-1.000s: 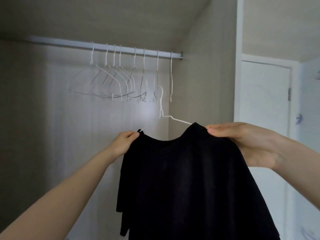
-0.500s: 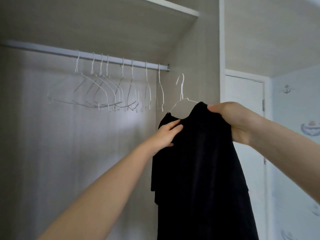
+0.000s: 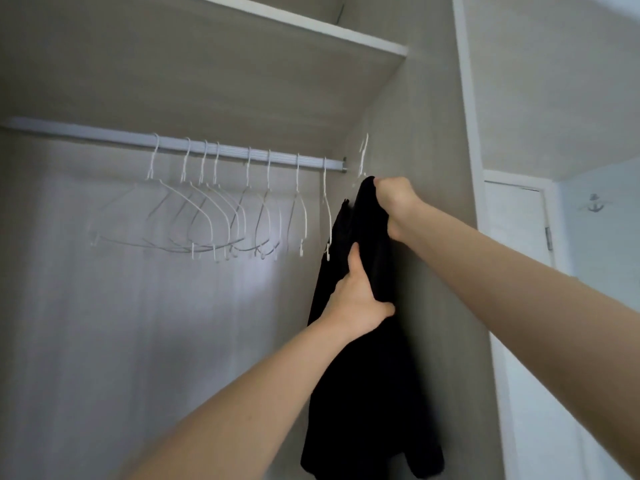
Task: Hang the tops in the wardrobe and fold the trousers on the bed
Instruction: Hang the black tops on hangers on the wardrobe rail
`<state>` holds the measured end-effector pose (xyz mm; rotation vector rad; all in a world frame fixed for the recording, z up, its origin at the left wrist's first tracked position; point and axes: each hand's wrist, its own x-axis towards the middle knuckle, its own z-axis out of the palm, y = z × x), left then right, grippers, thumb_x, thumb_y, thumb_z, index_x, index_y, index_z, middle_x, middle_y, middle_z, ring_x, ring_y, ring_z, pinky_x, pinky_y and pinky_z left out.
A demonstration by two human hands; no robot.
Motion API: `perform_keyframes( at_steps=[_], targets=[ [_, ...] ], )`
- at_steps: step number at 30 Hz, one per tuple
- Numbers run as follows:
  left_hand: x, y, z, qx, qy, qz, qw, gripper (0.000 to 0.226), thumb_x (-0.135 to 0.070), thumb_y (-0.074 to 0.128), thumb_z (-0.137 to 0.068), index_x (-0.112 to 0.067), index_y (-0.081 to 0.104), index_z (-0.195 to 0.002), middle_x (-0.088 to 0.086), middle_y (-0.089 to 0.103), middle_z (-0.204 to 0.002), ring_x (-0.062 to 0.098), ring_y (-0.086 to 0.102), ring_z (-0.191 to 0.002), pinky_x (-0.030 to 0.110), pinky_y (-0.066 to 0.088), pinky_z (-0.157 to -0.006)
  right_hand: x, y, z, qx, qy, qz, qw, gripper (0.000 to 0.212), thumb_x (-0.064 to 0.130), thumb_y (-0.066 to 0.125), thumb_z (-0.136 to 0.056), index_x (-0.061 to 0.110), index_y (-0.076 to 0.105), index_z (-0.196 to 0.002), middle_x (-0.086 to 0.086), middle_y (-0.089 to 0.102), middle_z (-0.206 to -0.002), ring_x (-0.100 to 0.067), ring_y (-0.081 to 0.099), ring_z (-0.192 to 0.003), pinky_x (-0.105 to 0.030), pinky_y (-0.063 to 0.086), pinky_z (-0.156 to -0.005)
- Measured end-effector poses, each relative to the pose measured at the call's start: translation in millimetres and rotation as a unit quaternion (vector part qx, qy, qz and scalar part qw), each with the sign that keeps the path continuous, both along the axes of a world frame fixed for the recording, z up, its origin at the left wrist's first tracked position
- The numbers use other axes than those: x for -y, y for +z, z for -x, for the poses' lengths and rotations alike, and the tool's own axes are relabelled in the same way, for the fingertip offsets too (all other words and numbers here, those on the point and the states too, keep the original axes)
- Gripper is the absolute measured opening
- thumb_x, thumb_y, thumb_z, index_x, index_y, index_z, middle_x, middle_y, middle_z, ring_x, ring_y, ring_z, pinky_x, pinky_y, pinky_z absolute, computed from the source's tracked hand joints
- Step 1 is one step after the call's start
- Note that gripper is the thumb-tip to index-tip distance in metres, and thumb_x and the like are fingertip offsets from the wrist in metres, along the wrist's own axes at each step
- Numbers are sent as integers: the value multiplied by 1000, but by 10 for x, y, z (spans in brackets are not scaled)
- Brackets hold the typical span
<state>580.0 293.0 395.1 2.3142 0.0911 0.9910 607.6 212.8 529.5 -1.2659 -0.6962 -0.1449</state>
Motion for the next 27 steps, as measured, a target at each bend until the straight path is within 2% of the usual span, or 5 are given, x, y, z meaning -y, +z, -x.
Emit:
perform_keyframes(
  at_steps=[3,7,13,22,27],
  targets=[
    [-236,27,-163,21,57,-15,998,83,-16,62,-84,-30,13,-149,10,58,-121,30,63,-99,46,55,-87,-180,93,-137,30,-11,2,999,38,20,39,-101,-1,48,-131,-18,55,-131,-34,53,-121,-41,44,-101],
    [-548,35,-314,76,85,-43,993,42,-20,55,-86,-20,38,-124,12,62,-102,36,64,-86,51,56,-77,-469,276,-501,16,-15,9,1000,22,22,39,-100,9,57,-100,-7,59,-108,-25,59,-107,-37,48,-99],
    [-819,-82,-443,81,68,-46,993,18,-22,48,-87,-18,47,-105,12,63,-92,35,64,-80,50,55,-71,-732,330,-791,46,-8,39,998,22,10,43,-96,14,48,-75,-2,46,-73,-16,46,-61,-24,43,-51],
    [-950,-246,-390,-72,108,-97,987,34,-25,68,-75,-18,59,-107,6,66,-100,26,65,-92,34,55,-80,-804,242,-923,63,-39,88,993,14,-3,38,-91,3,46,-81,-17,54,-88,-32,61,-87,-42,51,-70],
    [-835,-423,-226,-56,63,-96,992,22,-18,65,-79,-24,50,-94,1,62,-87,19,62,-81,25,47,-66,-605,201,-814,81,-76,187,976,16,5,44,-96,6,49,-80,-18,56,-86,-29,54,-62,-40,49,-37]
  ],
)
